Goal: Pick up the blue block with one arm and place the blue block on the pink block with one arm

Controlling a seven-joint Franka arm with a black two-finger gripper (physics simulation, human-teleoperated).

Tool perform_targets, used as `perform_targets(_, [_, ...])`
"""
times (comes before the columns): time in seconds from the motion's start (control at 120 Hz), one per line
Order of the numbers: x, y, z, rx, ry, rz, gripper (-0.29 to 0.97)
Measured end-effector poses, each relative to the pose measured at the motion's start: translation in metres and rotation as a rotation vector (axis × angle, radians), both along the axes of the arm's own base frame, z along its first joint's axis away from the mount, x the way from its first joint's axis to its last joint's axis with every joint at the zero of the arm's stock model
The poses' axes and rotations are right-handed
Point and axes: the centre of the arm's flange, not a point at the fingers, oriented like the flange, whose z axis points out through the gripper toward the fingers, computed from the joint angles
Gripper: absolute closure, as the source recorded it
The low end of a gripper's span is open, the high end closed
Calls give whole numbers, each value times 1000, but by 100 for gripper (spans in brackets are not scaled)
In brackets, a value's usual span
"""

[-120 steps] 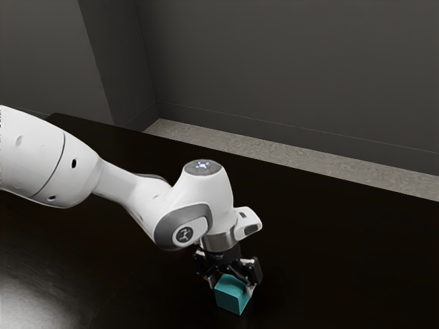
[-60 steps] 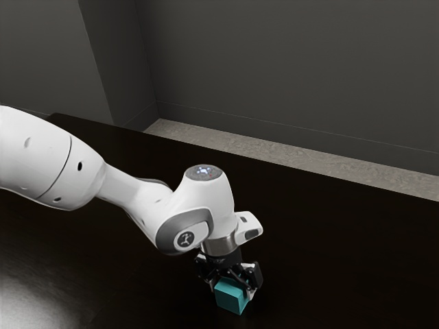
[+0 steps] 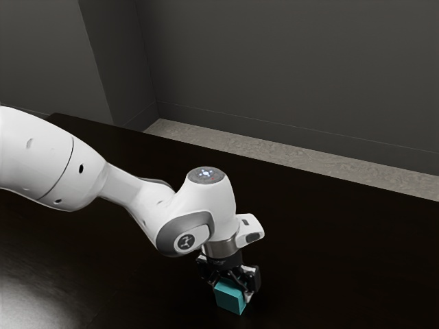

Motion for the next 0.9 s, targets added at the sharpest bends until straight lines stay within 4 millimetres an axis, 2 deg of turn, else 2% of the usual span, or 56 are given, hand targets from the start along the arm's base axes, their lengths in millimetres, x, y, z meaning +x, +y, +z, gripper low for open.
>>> perform_targets(0.417, [0,0,3,5,-8,-9,28])
perform_targets(0.5, [1,0,15,6,-29,-12,30])
perform_targets(0.6, [4,10,50,33,-73,-13,31])
perform_targets(0.675, [11,38,79,86,-98,7,31])
perform_targets(0.75, [19,82,102,136,-100,51,31])
perform_targets(0.9, [35,179,107,190,-40,140,31])
